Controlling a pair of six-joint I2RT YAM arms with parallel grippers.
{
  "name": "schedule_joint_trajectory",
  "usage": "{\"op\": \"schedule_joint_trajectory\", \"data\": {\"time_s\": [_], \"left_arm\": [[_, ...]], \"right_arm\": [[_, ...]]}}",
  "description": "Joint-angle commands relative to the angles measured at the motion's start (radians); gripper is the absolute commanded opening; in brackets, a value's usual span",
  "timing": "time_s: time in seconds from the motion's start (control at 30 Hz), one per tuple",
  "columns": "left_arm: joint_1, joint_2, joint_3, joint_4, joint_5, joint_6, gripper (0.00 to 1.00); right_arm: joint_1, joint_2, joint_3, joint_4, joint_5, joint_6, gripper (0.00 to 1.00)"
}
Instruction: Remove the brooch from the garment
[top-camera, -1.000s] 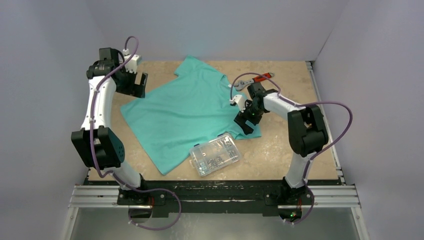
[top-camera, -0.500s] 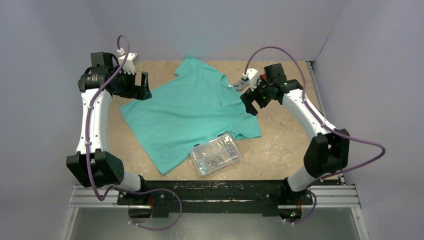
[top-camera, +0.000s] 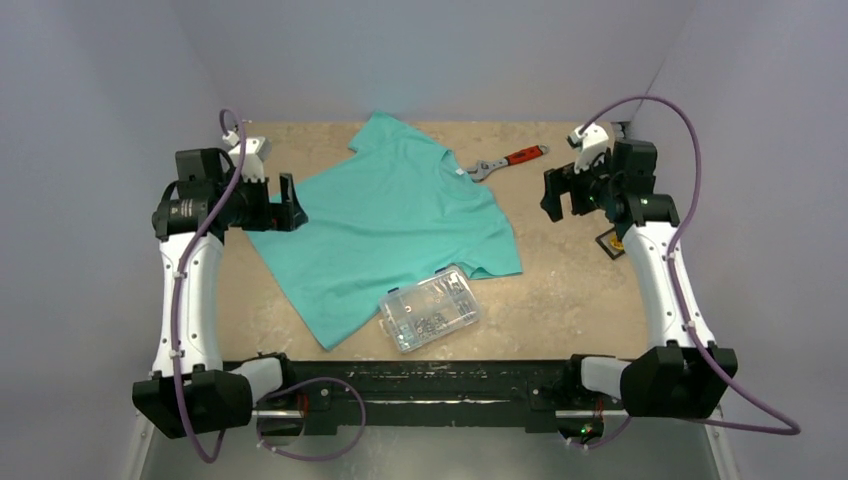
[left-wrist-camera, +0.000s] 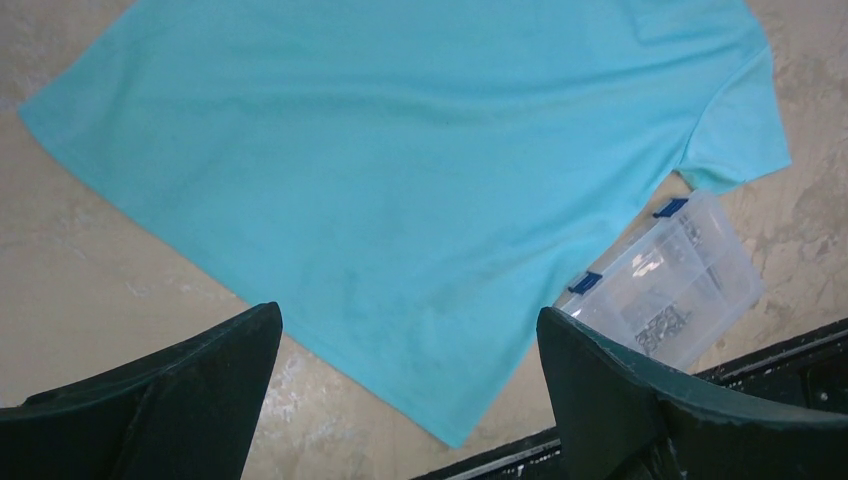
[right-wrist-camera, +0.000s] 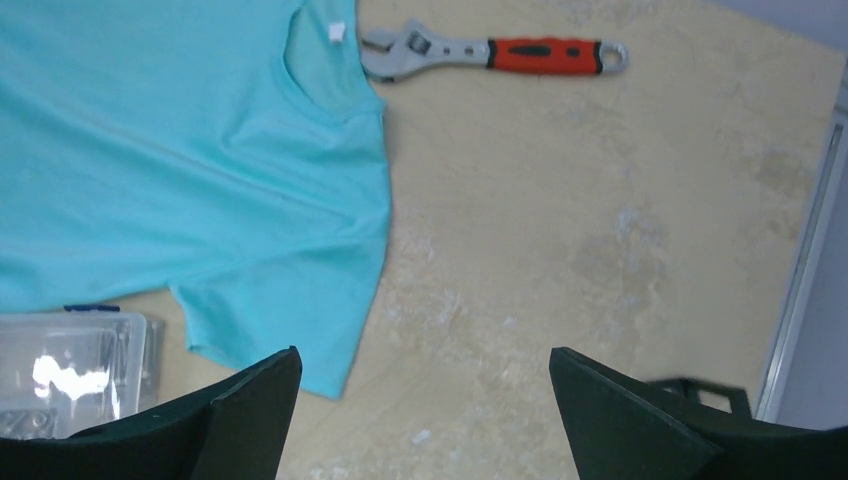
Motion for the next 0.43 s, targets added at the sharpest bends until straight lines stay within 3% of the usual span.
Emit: {"op": "schedule_joint_trajectory", "data": {"time_s": [0.0, 0.17, 0.4], "left_arm": [[0.010, -0.070, -0.143, 0.031, -0.072, 0.009, 1.00], [0.012, -0.134, -0.241, 0.044, -0.109, 0.022, 1.00], [0.024, -0.134, -0.230, 0.035, -0.108, 0.019, 1.00]], "right_arm": [[-0.031, -0.067, -0.140, 0.027, -0.006, 0.041, 0.99], [-0.035, -0.112, -0.222, 0.033, -0.006, 0.043, 0.99], [-0.035, -0.110, -0.255, 0.057, -0.023, 0.033, 0.99]]}}
